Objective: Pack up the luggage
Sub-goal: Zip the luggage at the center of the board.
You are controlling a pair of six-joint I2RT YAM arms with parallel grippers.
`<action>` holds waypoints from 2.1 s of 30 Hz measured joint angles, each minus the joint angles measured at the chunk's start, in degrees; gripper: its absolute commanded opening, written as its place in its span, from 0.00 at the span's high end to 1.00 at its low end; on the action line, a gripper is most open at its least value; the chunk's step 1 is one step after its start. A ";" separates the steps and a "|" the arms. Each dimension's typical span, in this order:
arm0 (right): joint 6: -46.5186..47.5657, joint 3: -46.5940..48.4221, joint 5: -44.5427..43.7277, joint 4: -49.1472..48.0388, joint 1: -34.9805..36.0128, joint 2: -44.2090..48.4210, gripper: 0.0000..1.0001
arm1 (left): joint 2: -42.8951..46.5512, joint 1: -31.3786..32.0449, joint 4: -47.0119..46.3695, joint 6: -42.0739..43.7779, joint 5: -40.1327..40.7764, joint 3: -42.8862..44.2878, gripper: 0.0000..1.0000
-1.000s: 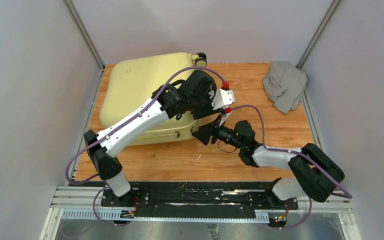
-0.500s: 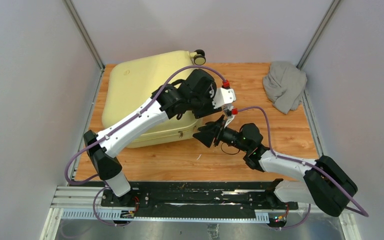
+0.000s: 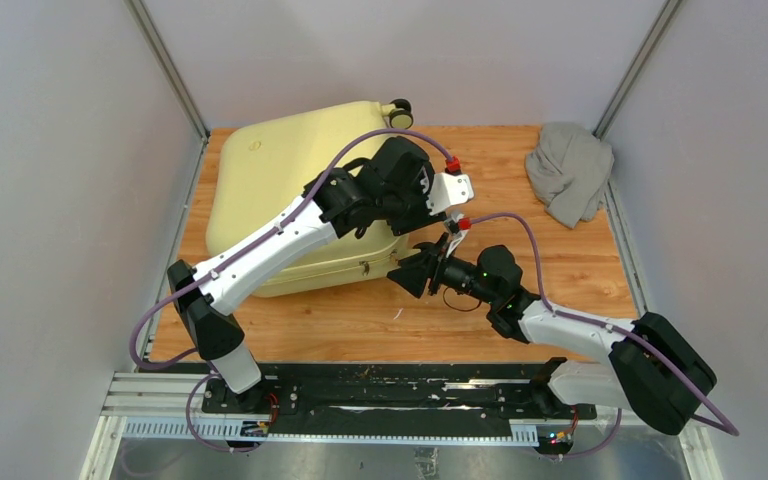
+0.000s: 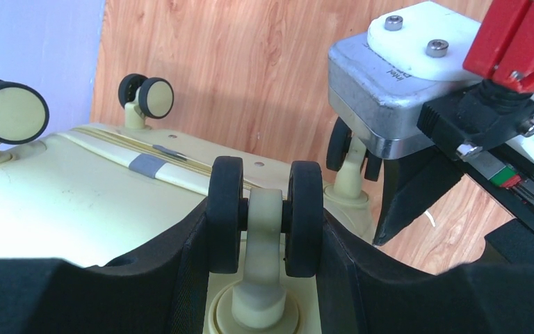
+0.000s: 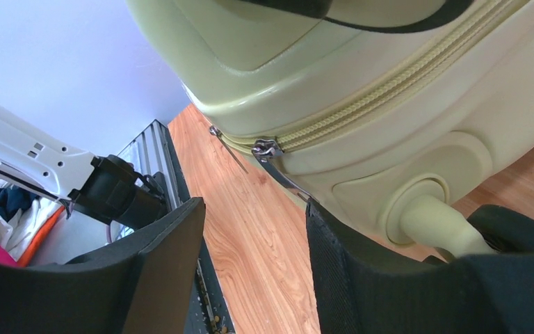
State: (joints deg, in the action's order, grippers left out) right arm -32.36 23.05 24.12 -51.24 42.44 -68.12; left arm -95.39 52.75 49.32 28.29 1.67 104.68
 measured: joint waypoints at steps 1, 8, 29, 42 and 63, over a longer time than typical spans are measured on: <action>0.11 0.07 0.04 0.20 0.00 -0.02 0.41 | 0.00 0.00 0.04 -0.04 0.00 0.00 1.00; 0.42 1.42 0.87 0.44 -0.04 -2.19 0.40 | 0.00 0.00 0.07 -0.07 -0.20 0.00 1.00; -10.10 2.27 10.91 -15.08 -2.95 -10.99 0.42 | 0.20 0.11 -0.26 -0.42 0.74 0.00 1.00; -16.09 2.23 12.59 -22.67 -4.37 -15.52 0.68 | 1.03 0.11 -0.20 -0.24 1.40 0.00 1.00; -20.35 1.73 8.72 -26.10 -3.23 -16.52 1.00 | 1.27 0.24 -1.07 0.63 1.55 0.09 1.00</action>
State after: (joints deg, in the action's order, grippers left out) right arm -52.71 24.77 32.84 -77.34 39.20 -84.64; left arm -94.13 52.99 48.25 28.93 3.22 104.77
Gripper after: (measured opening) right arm 0.009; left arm 0.482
